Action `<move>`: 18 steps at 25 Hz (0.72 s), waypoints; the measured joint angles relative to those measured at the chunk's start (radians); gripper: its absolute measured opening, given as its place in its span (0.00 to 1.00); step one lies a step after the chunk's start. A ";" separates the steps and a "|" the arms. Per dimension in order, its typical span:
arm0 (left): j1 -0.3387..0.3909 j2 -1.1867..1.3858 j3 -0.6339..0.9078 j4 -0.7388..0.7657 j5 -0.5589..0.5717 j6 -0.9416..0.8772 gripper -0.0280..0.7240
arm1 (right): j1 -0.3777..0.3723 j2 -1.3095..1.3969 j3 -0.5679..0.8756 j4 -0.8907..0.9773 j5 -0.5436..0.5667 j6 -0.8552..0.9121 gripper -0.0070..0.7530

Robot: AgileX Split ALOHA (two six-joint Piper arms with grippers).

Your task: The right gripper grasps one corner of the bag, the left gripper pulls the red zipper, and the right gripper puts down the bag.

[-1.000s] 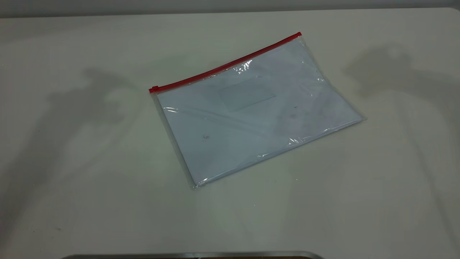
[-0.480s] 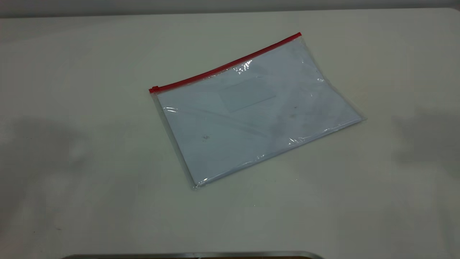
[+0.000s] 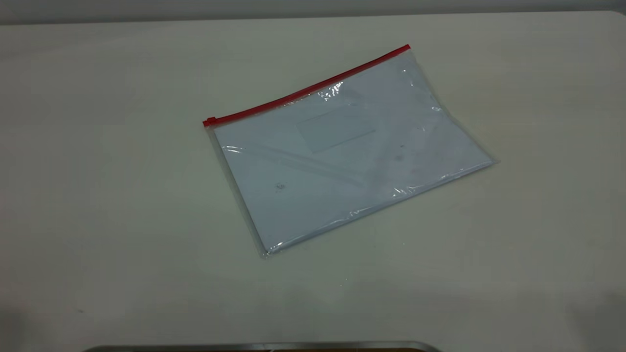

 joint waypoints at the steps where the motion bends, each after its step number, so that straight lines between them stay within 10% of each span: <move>1: 0.000 -0.043 0.039 0.000 0.000 0.000 0.75 | 0.000 -0.040 0.038 -0.002 0.000 -0.003 0.57; 18: 0.000 -0.466 0.467 -0.004 0.000 -0.003 0.75 | 0.000 -0.666 0.519 -0.162 -0.065 -0.001 0.56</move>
